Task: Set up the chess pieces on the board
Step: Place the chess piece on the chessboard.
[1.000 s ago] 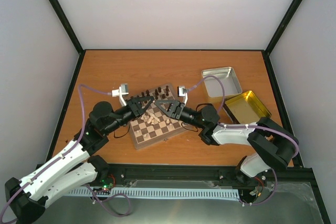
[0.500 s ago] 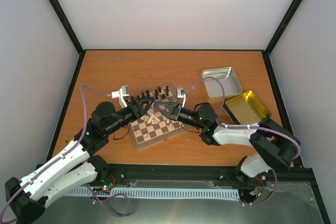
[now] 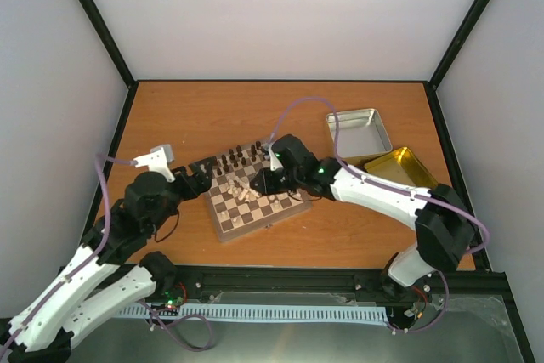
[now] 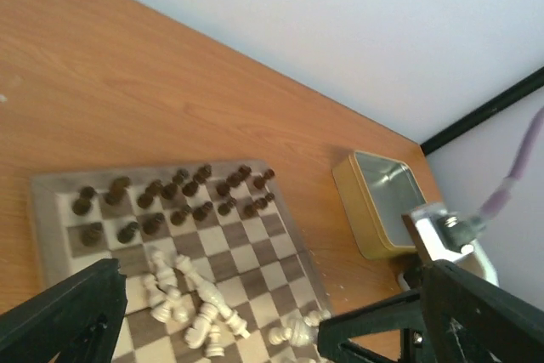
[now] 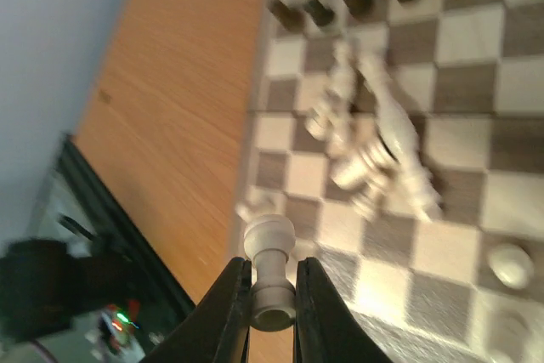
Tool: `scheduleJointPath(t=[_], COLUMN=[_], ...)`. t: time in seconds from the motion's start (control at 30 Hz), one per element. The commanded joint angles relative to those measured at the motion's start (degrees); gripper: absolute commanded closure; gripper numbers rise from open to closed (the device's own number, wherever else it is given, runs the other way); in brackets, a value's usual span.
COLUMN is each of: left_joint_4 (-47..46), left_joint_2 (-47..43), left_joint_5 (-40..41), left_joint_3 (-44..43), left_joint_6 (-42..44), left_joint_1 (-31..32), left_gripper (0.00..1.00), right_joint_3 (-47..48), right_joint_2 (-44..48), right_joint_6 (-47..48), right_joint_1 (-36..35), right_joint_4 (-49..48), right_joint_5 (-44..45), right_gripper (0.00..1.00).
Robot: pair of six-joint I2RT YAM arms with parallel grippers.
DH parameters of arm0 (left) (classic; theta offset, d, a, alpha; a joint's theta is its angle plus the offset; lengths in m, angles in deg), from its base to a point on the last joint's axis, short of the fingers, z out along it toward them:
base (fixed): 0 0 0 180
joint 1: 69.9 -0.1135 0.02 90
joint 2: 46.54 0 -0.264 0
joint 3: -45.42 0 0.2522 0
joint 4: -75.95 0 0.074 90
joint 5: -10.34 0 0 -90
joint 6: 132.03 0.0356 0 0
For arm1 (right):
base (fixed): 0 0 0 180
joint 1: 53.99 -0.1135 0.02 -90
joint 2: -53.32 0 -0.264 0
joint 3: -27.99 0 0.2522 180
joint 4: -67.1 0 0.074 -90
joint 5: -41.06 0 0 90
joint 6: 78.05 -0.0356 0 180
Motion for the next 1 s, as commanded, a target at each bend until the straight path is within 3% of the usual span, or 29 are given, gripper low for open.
scheduleJointPath(t=[0.0, 0.2, 0.83, 0.97], left_joint_4=[7.6, 6.6, 7.2, 10.1], left_joint_2=[-3.9, -7.1, -12.0, -12.2], left_joint_5=[6.3, 6.1, 10.5, 14.2], left_joint_3=[-3.4, -1.4, 1.6, 0.7], left_joint_6=[9.8, 16.4, 16.0, 12.6], left_joint_1=[0.0, 0.0, 0.0, 0.0], left_gripper=[0.04, 0.00, 0.00, 0.00], right_joint_3=[9.2, 20.2, 38.6, 43.6], right_joint_2=[-4.4, -10.4, -26.1, -29.1], right_joint_6=[13.6, 17.6, 21.4, 22.3], right_joint_1=[-1.8, -3.2, -7.3, -9.6], right_joint_4=[33.7, 51.1, 58.3, 59.3], right_joint_5=[5.1, 11.9, 11.4, 10.7], right_gripper=[0.96, 0.96, 0.96, 0.95])
